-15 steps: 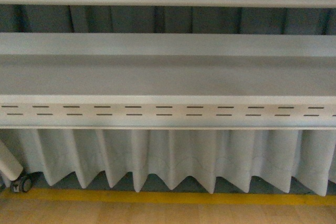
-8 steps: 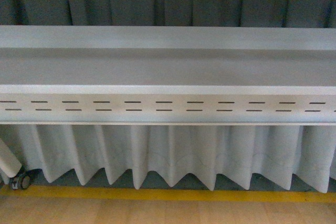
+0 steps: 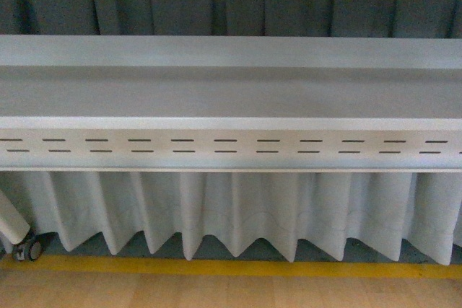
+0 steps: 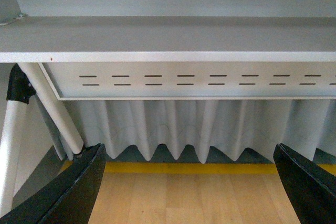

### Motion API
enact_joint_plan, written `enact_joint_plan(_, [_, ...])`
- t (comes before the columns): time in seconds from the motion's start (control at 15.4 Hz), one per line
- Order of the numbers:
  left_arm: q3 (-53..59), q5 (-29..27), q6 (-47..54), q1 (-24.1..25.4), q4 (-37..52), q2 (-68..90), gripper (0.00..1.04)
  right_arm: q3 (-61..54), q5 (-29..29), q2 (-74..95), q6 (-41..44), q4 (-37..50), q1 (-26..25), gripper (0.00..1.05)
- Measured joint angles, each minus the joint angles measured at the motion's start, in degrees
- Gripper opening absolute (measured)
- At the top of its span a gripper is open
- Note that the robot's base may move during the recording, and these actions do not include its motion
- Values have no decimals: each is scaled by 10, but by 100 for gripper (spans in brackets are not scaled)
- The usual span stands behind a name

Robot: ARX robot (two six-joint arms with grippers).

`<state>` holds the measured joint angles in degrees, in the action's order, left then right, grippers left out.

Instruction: Wind up and store yellow beetle toy

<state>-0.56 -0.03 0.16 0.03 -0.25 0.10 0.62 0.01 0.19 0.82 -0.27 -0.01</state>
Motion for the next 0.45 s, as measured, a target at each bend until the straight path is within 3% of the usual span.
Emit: enact_joint_plan(0.45, [0, 0, 0, 0, 0, 0, 98, 0, 0, 0, 0, 0, 0, 98])
